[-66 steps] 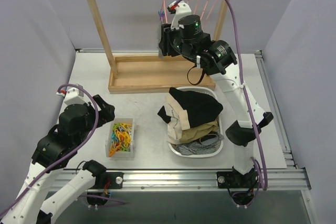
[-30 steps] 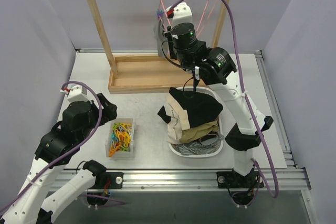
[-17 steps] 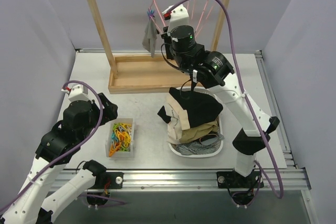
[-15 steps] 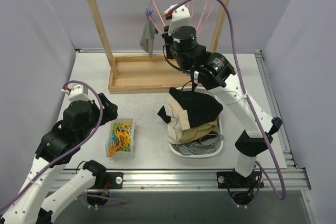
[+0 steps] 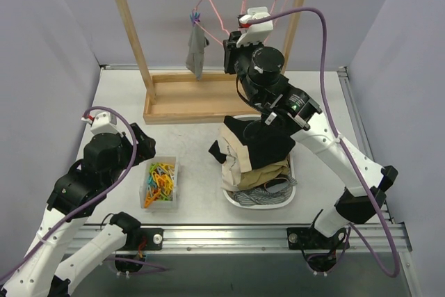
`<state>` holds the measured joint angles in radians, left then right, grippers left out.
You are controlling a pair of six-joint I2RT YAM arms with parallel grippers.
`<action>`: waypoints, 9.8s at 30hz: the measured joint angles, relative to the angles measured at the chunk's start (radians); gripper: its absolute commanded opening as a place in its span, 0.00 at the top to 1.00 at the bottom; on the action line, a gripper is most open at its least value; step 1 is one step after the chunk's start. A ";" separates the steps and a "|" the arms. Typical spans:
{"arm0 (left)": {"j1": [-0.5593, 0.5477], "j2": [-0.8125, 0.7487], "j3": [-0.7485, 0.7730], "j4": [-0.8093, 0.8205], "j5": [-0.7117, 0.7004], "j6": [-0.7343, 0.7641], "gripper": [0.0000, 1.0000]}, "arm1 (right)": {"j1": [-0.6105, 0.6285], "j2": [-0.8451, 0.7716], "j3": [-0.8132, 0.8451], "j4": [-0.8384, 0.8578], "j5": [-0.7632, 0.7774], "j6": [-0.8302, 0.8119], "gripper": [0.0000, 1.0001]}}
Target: Remove the underwear clipped to the hanger
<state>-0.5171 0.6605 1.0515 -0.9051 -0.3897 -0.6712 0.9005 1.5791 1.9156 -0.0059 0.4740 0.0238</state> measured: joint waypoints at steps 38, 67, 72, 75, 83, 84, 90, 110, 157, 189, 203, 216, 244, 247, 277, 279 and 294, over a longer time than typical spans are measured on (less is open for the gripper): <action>0.002 0.046 0.026 0.027 0.039 -0.005 0.06 | 0.017 -0.065 0.016 -0.099 -0.198 0.063 0.36; 0.005 1.138 1.612 -0.154 0.302 0.301 0.06 | 0.029 -0.789 -0.712 -0.357 -0.051 0.429 0.00; 0.006 1.190 1.614 -0.184 0.339 0.351 0.06 | 0.029 -0.795 -0.754 -0.393 -0.071 0.441 0.00; 0.006 1.191 1.614 -0.219 0.334 0.375 0.06 | 0.029 -0.815 -0.756 -0.401 -0.071 0.444 0.00; 0.006 1.228 1.573 -0.304 0.259 0.458 0.06 | 0.029 -0.838 -0.763 -0.403 -0.071 0.448 0.00; 0.006 1.242 1.572 -0.311 0.251 0.468 0.06 | 0.029 -0.836 -0.764 -0.406 -0.071 0.448 0.00; 0.007 1.316 1.572 -0.327 0.209 0.505 0.06 | 0.029 -0.829 -0.766 -0.406 -0.071 0.448 0.00; 0.022 1.455 1.612 -0.326 0.251 0.578 0.57 | 0.029 -0.806 -0.780 -0.409 -0.071 0.443 0.35; -0.078 0.629 0.637 0.092 0.060 0.498 0.98 | 0.004 -0.780 -0.780 -0.409 -0.054 0.427 0.25; -0.140 -0.057 0.169 -0.185 0.672 0.286 0.98 | -0.005 -0.956 -0.785 -0.350 0.136 0.423 0.14; -0.142 -0.003 0.263 -0.158 0.422 0.257 0.98 | -0.005 -1.001 -0.818 -0.368 0.158 0.428 0.12; -0.932 0.459 0.060 0.122 0.135 0.061 0.98 | -0.004 -1.007 -0.832 -0.385 0.170 0.428 0.12; -0.962 0.097 0.192 -0.034 -0.360 -0.026 0.98 | -0.003 -1.013 -0.847 -0.406 0.192 0.430 0.10; -0.959 0.088 0.260 -0.129 -0.437 -0.071 0.98 | -0.003 -1.002 -0.847 -0.407 0.192 0.431 0.10; -0.993 0.376 -0.006 0.200 -0.065 -0.066 0.98 | -0.008 -0.827 -0.851 -0.540 0.229 0.580 0.01; -0.993 0.367 -0.029 0.220 -0.058 -0.074 0.98 | -0.021 -0.818 -0.879 -0.549 0.205 0.622 0.00; -0.999 0.253 -0.100 0.229 -0.060 -0.096 0.98 | -0.350 -0.896 -1.096 -0.380 -0.324 0.836 0.00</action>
<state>-1.5162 0.9131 0.9520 -0.6762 -0.4496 -0.7673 0.5507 0.6827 0.8192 -0.3862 0.1497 0.8600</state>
